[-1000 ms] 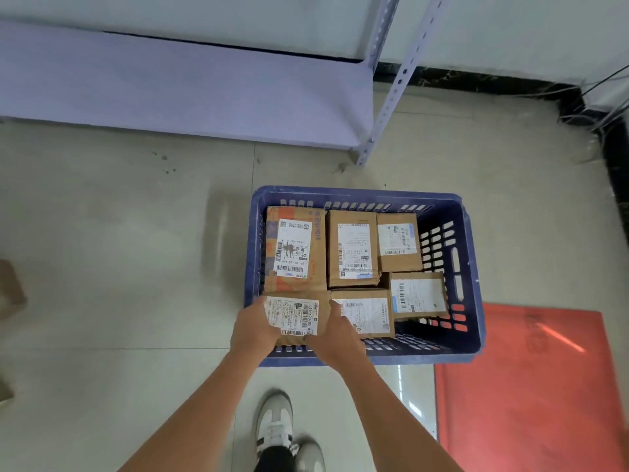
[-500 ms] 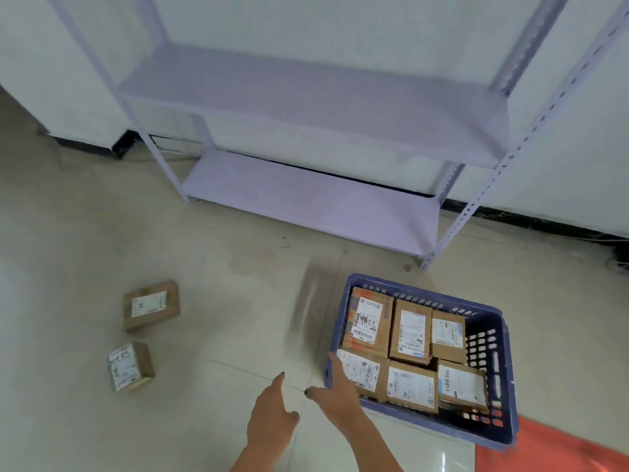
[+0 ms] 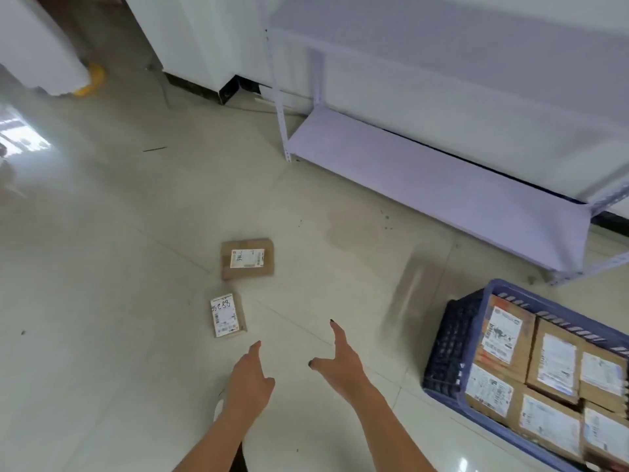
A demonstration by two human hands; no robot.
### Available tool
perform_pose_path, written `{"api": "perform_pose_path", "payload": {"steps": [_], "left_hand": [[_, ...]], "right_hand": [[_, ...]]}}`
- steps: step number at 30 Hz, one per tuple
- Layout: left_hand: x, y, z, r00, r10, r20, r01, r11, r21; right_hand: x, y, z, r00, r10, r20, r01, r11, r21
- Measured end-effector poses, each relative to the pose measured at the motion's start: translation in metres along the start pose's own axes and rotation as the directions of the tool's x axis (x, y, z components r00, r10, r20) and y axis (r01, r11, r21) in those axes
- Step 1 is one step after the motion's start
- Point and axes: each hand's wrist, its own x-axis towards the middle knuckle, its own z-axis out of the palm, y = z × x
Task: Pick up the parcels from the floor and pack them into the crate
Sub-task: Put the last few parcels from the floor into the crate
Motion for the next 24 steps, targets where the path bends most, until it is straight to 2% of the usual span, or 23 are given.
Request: {"api": "perform_pose_path", "payload": {"steps": [6,11,15,20,24], "left_hand": [[0.088,-0.116,-0.073,0.995,-0.092,0.024,0.094,0.990,-0.110],[0.181,-0.178,-0.087,0.993,-0.098,0.071,0.105,0.988,-0.115],[0.254,-0.203,-0.058,0.987,-0.118,0.108,0.138,0.969,-0.204],[0.325,-0.216,0.005,0.964,-0.198,0.176,0.251,0.895,-0.369],[0.362,-0.221,0.052,0.961,-0.180,0.208,0.267,0.796,-0.543]], "right_hand": [[0.081,-0.045,0.137,0.989,0.115,0.095,-0.115,0.993,-0.007],[0.160,-0.048,0.209,0.980,0.173,0.095,-0.172,0.985,-0.017],[0.230,-0.025,0.235,0.973,0.224,0.057,-0.219,0.972,-0.081],[0.319,0.019,0.258,0.958,0.284,0.043,-0.270,0.942,-0.200],[0.367,0.048,0.275,0.956,0.286,0.072,-0.272,0.948,-0.164]]}}
